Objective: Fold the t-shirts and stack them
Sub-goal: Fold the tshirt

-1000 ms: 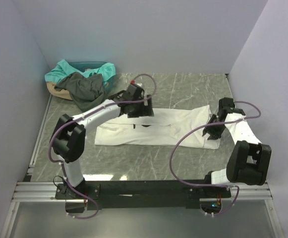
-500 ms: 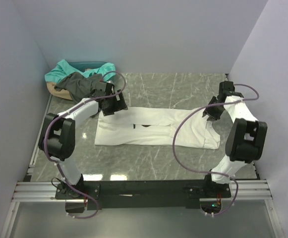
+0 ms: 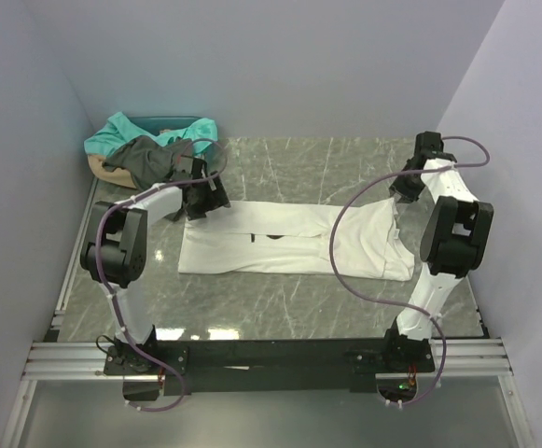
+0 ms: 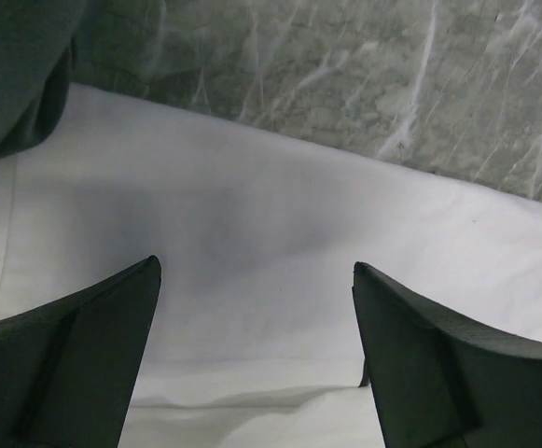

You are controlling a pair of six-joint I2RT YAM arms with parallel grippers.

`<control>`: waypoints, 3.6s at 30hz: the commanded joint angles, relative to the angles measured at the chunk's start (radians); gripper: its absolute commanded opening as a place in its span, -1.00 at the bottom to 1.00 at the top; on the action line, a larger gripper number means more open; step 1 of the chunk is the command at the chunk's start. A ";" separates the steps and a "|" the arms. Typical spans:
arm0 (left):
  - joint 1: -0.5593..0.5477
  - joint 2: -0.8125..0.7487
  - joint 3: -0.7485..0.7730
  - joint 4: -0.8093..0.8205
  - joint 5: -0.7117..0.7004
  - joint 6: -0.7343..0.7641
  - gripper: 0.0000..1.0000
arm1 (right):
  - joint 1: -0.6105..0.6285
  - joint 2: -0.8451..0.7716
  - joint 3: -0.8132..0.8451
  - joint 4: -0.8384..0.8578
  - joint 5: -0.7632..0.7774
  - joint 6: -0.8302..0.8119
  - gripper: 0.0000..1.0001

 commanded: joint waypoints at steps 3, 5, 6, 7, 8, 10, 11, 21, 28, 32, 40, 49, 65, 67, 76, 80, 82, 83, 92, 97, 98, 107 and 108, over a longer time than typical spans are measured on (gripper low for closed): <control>0.008 0.019 0.057 0.045 -0.015 -0.010 0.81 | -0.055 0.069 0.082 0.000 0.061 -0.039 -0.23; 0.012 0.038 0.075 0.039 -0.015 -0.011 0.80 | -0.066 0.090 0.096 0.011 0.030 -0.053 -0.23; 0.015 0.044 0.081 0.032 -0.014 -0.013 0.81 | -0.072 0.095 0.098 0.015 0.027 -0.056 -0.23; 0.020 0.048 0.094 0.029 -0.012 -0.014 0.80 | -0.074 0.099 0.095 0.034 0.001 -0.059 -0.23; 0.023 0.058 0.097 0.029 -0.009 -0.016 0.81 | -0.075 0.099 0.092 0.043 -0.014 -0.061 -0.23; 0.032 0.067 0.111 0.023 -0.007 -0.020 0.80 | -0.075 0.098 0.082 0.067 -0.047 -0.061 -0.24; 0.035 0.073 0.117 0.022 -0.007 -0.022 0.81 | -0.075 0.098 0.079 0.074 -0.053 -0.058 -0.23; 0.058 0.121 0.164 -0.003 -0.004 -0.033 0.80 | -0.074 0.070 0.029 0.117 -0.111 -0.048 -0.24; 0.063 0.131 0.152 0.011 0.003 -0.042 0.80 | -0.068 0.049 -0.019 0.133 -0.117 -0.068 -0.24; 0.066 0.136 0.155 0.014 0.008 -0.042 0.80 | -0.054 0.053 -0.016 0.133 -0.127 -0.075 -0.24; 0.068 0.145 0.148 0.022 0.013 -0.046 0.80 | -0.031 0.067 0.041 0.086 -0.090 -0.088 -0.24; 0.069 0.154 0.137 0.028 0.025 -0.037 0.80 | -0.022 0.110 0.058 0.025 -0.005 -0.096 -0.48; 0.080 0.170 0.106 0.035 0.020 -0.046 0.80 | -0.023 0.198 0.073 0.038 -0.091 -0.088 -0.44; 0.081 0.171 0.103 0.037 0.020 -0.048 0.80 | -0.025 0.205 0.078 0.037 -0.093 -0.085 -0.51; 0.086 0.135 0.059 -0.006 -0.066 -0.100 0.80 | -0.075 0.162 0.050 0.002 -0.024 -0.038 -1.00; 0.084 0.107 0.003 0.006 -0.075 -0.131 0.80 | -0.107 0.135 0.006 0.012 -0.024 -0.019 -1.00; 0.084 0.092 -0.012 0.012 -0.081 -0.148 0.80 | -0.112 0.136 0.007 0.008 -0.019 -0.021 -1.00; 0.084 0.087 -0.026 0.022 -0.083 -0.151 0.80 | -0.112 0.138 0.009 0.011 -0.019 -0.021 -1.00; 0.080 0.079 0.008 0.016 -0.072 -0.129 0.80 | -0.114 0.162 0.079 -0.005 -0.045 -0.039 -1.00; 0.043 0.061 0.078 -0.003 -0.072 -0.083 0.81 | -0.115 0.118 0.095 -0.017 -0.039 -0.061 -0.71; 0.026 0.061 0.092 -0.010 -0.075 -0.076 0.81 | -0.112 0.106 0.092 -0.020 -0.030 -0.064 -0.64; -0.052 -0.011 0.189 -0.067 -0.116 -0.046 0.82 | -0.066 -0.080 -0.002 -0.029 0.022 -0.064 -0.28; -0.057 -0.022 0.187 -0.063 -0.115 -0.046 0.82 | -0.048 -0.092 -0.017 -0.028 0.022 -0.059 -0.28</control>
